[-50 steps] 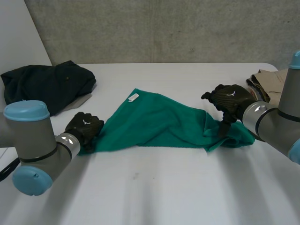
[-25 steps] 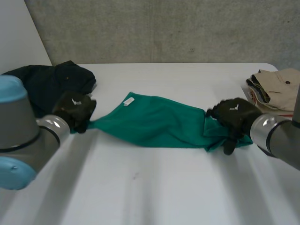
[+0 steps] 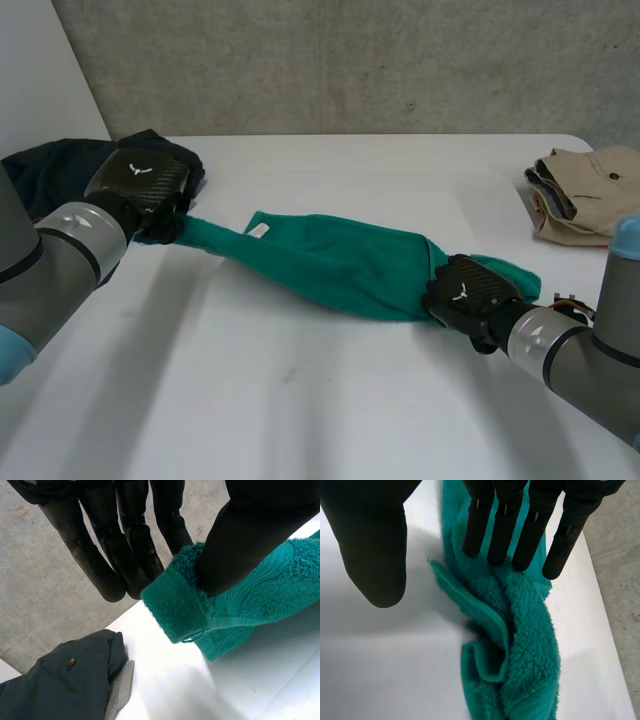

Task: Fold the laundry.

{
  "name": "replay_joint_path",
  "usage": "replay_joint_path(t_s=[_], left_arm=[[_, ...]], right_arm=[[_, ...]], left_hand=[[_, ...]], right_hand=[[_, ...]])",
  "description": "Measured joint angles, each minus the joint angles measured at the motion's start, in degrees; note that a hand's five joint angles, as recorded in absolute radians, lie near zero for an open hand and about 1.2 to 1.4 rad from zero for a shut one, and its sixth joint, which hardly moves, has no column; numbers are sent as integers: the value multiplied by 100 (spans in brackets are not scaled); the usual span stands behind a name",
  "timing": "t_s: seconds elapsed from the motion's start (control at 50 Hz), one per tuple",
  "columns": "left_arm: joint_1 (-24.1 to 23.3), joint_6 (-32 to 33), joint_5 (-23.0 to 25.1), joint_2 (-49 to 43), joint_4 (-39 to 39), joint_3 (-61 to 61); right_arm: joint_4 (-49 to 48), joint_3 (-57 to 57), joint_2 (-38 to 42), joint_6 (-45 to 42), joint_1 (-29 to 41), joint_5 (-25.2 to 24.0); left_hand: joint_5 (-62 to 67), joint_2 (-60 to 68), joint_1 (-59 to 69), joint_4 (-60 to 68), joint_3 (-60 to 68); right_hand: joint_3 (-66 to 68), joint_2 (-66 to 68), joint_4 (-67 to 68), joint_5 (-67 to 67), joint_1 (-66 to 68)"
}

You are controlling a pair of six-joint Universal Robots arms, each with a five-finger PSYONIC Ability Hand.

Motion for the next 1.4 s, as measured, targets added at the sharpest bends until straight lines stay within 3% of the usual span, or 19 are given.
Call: replay_joint_path(t_s=[0.24,0.3,0.36,0.52,0.54,0.58,0.62,0.68,0.74,0.82,0.92,0.96,1.08,1.2,1.26,1.34,1.4], left_arm=[[64,11,-22,-141,15,47],[88,4,-37,-165,7,45],[124,-20,-74,-166,-17,39],[328,-152,-253,-30,-235,44],[411,-168,-282,66,-316,60],[483,-176,-293,154,-389,77],[629,-179,-293,331,-558,129],[772,-153,-253,470,-797,209],[862,-73,-191,492,-1067,276],[893,83,-111,359,-1352,323],[790,229,-86,-28,-1489,443],[746,254,-106,-183,-1483,522],[575,270,-485,-1106,-1198,1642],[519,-331,-1025,-1556,-714,3490],[518,-939,-1191,-1419,-228,4253],[512,-1428,-1227,-1134,310,4567],[501,-1531,-1222,-980,502,4513]], right_arm=[[-978,-351,830,-238,-162,-11],[-1308,-427,1021,-206,-182,0],[-1571,-461,1118,-129,-192,42],[-1674,-557,506,1262,-351,374],[-1359,-721,113,1960,-489,444],[-981,-916,-182,2535,-631,476],[62,-1466,-624,3577,-956,460],[1565,-2288,-763,4284,-1289,360],[3012,-3091,-563,4342,-1511,290],[4264,-3773,-155,3877,-1619,310],[4595,-4025,210,3383,-1459,482],[4488,-4038,272,3332,-1388,540],[2760,-4217,461,3631,-1030,1079],[-234,-4456,352,4621,-871,1705],[-1877,-4497,150,5277,-836,2040],[-2791,-4542,-18,5740,-818,2212],[-2803,-4583,-44,5878,-810,2148]], left_hand=[[0,0,0,2,0],[0,0,0,2,0],[0,0,0,2,0],[0,13,0,5,16],[0,14,0,5,16],[0,14,0,5,16],[0,14,0,5,16],[0,14,0,5,16],[0,14,0,5,16],[0,14,0,5,16],[0,14,0,5,16],[0,14,0,5,16],[0,15,0,6,19],[0,15,0,7,19],[0,15,0,7,19],[0,15,0,7,19],[0,15,0,7,19]], right_hand=[[1142,1136,1116,1181,1049],[2758,2790,2760,2852,2598],[3192,3154,3240,3204,2752],[3253,3154,3281,3227,2752],[3276,3154,3289,3247,2752],[3280,3154,3292,3271,2752],[3280,3154,3297,3300,2752],[3280,3154,3297,3377,2879],[3280,3154,3298,3377,2879],[3280,3154,3298,3377,2879],[3280,3154,3298,3377,2879],[3280,3154,3298,3377,2879],[3281,3154,3298,3377,2880],[3283,3154,3299,3378,2879],[3283,3154,3299,3378,2879],[3283,3154,3300,3381,2880],[3283,3154,3300,3395,2879]])
